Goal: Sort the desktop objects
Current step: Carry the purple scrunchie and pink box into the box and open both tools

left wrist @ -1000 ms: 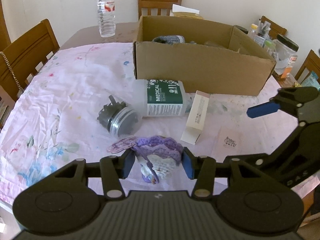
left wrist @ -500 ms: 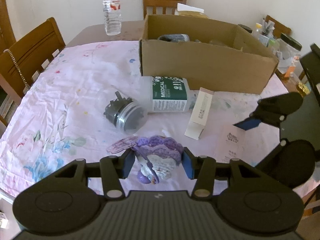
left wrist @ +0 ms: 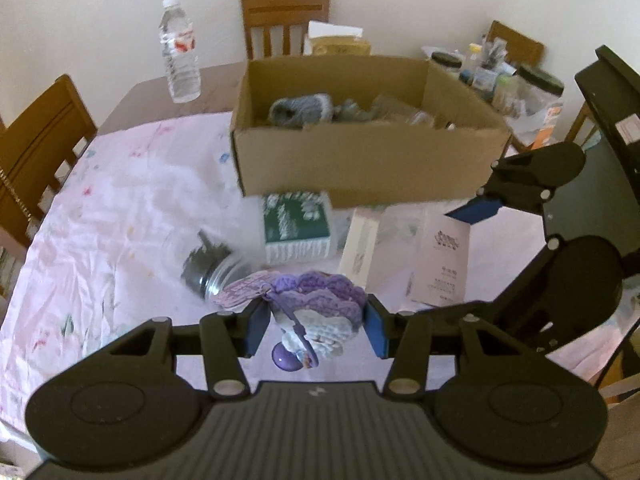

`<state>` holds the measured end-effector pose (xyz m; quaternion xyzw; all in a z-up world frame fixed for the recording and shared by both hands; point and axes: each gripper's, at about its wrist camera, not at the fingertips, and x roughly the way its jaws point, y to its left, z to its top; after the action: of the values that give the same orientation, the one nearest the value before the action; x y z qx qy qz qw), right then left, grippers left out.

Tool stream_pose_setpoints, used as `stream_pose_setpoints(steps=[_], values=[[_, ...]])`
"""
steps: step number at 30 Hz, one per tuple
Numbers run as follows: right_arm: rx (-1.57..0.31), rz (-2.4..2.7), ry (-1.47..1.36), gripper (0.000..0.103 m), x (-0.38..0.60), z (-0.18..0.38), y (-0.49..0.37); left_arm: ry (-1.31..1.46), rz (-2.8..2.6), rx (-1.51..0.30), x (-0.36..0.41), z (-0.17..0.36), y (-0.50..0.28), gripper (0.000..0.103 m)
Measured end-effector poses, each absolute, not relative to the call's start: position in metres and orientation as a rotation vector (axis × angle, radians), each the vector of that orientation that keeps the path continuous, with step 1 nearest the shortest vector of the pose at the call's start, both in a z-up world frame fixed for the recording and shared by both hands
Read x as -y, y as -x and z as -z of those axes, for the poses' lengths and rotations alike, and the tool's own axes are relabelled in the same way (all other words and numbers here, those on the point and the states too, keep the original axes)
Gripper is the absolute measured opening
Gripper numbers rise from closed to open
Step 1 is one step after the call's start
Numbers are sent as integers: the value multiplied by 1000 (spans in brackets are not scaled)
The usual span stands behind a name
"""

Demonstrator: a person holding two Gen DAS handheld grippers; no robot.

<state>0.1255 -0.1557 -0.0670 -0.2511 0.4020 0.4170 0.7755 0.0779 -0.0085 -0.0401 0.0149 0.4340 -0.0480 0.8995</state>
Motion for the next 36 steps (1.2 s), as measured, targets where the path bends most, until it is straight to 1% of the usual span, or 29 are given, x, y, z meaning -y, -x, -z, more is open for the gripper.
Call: stream_pose_setpoints(steps=[16,24,36], values=[[-722,-779,503,85,196,-8,-169,-62,180,-785,19,-17,-139,50],[-696,-743,495,85,201,-22,-202,-101,185,-758,21,-28,-184,50],[-679,-702,504,85,204,-26,-235,-128,170,-765,21,-21,-236,51]])
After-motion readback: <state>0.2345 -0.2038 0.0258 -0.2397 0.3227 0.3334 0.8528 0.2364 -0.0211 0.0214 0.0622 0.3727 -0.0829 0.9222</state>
